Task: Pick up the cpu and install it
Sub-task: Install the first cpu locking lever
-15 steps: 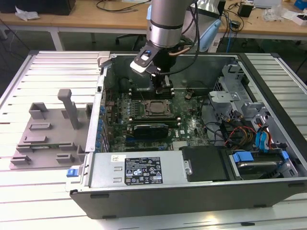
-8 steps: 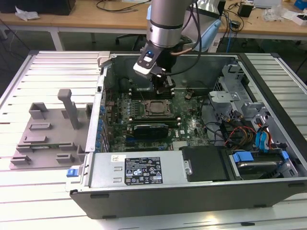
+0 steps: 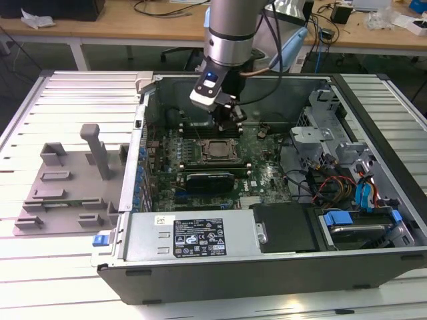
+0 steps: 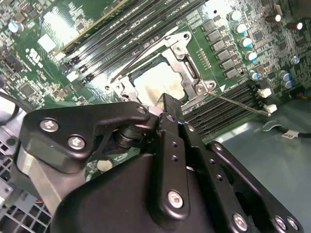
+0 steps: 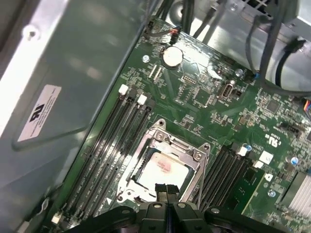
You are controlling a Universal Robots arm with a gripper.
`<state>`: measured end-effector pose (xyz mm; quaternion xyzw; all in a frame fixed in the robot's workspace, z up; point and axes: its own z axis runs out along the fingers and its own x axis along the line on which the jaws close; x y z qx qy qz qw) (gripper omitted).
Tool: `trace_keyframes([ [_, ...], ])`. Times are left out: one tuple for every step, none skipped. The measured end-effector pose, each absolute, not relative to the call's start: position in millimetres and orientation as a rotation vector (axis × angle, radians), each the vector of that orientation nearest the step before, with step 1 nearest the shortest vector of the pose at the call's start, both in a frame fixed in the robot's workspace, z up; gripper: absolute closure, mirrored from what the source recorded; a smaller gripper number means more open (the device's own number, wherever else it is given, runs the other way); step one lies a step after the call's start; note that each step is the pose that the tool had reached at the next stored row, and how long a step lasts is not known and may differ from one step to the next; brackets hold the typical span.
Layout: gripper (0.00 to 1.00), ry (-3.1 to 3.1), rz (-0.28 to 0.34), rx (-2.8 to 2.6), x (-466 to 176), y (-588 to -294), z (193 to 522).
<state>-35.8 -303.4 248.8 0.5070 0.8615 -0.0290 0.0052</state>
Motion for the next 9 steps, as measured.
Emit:
trace_keyframes([
  [0.89, 2.709, -0.090, 1.566, -35.8, -303.4, 248.8],
  [0.89, 2.716, -0.090, 1.554, -35.8, -303.4, 248.8],
  [0.89, 2.723, -0.090, 1.541, -35.8, -303.4, 248.8],
  [0.89, 2.731, -0.090, 1.527, -35.7, -303.4, 248.8],
  [0.89, 2.738, -0.090, 1.514, -35.8, -303.4, 248.8],
  [0.89, 2.746, -0.090, 1.497, -35.8, -303.4, 248.8],
  [0.89, 2.753, -0.090, 1.484, -35.7, -303.4, 248.8],
  [0.89, 2.761, -0.090, 1.469, -35.8, -303.4, 248.8],
  [0.89, 2.768, -0.090, 1.455, -35.8, -303.4, 248.8],
])
